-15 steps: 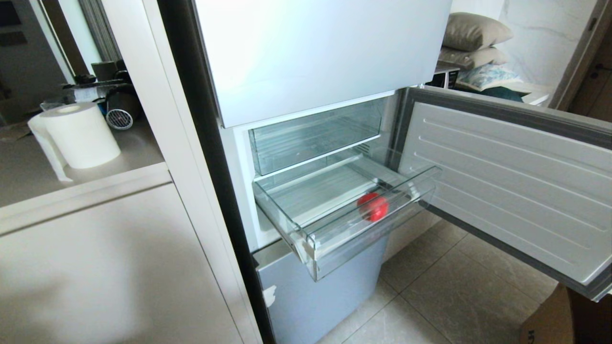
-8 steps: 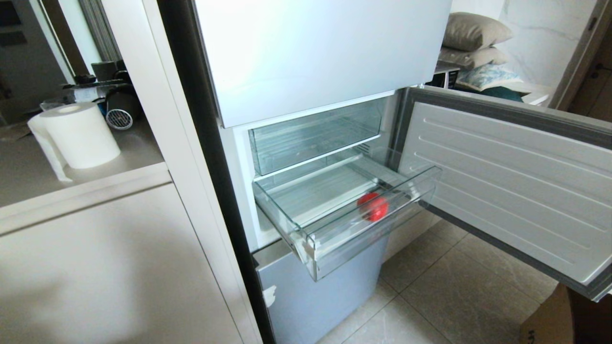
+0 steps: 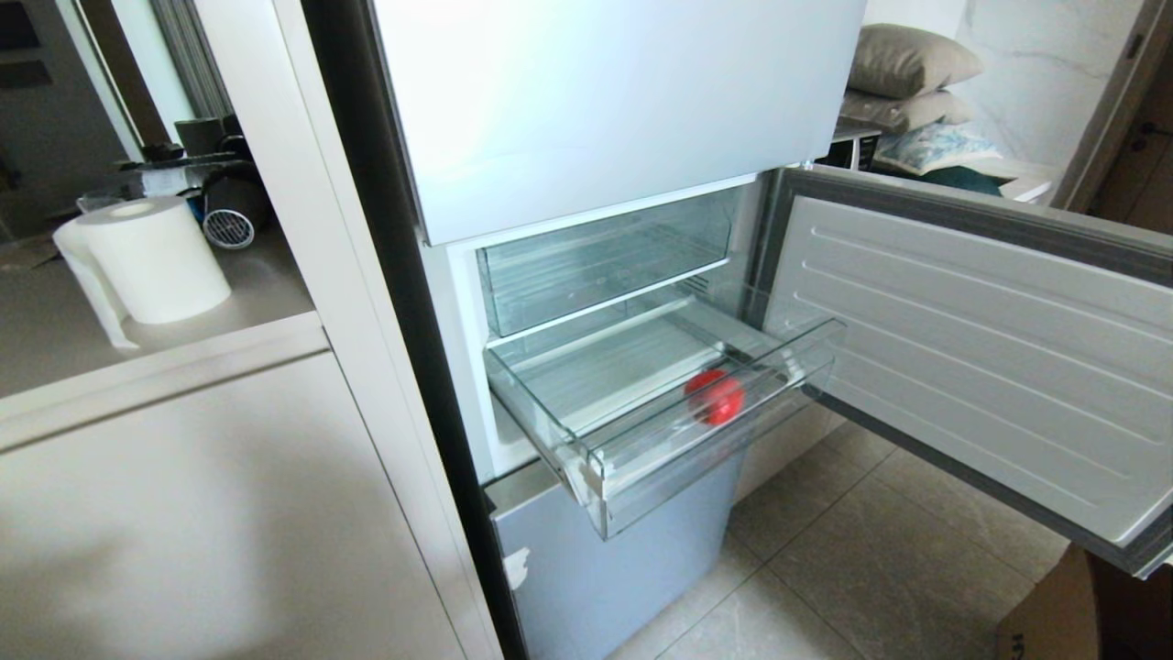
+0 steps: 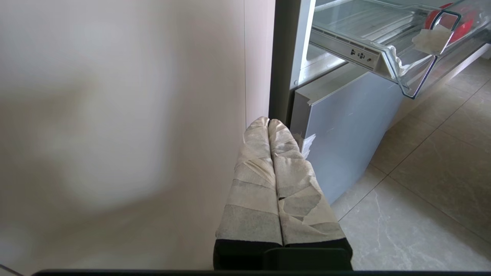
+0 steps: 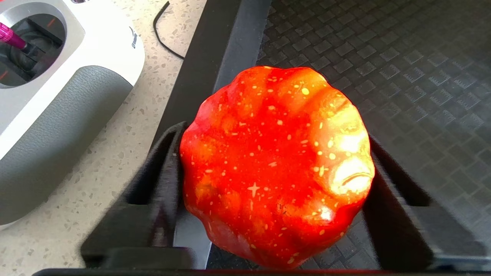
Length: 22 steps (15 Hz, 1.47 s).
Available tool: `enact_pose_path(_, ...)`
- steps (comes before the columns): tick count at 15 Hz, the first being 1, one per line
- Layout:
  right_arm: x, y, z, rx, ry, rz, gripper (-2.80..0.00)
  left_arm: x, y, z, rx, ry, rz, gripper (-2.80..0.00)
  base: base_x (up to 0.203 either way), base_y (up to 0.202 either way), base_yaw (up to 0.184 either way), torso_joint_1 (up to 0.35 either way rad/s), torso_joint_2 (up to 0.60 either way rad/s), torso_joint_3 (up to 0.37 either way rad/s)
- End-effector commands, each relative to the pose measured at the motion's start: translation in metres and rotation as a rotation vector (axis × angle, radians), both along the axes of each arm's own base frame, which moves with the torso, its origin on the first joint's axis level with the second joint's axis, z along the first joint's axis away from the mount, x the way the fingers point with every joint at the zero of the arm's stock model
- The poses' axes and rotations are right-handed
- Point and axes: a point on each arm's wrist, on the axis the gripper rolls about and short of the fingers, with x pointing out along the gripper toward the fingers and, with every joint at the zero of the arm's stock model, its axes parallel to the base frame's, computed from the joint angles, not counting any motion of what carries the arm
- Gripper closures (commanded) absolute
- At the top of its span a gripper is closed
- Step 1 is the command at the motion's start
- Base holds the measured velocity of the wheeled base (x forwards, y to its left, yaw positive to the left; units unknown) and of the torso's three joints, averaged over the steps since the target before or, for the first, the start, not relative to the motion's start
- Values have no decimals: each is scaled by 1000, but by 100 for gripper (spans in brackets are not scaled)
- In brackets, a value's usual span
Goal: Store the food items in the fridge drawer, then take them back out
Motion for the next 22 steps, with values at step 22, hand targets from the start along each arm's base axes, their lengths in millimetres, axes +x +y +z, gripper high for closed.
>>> enact_pose_path(22, -92, 301, 353, -296, -745, 324, 0, 0, 0, 0, 0, 0, 1, 0, 0, 0, 0, 0, 0, 0)
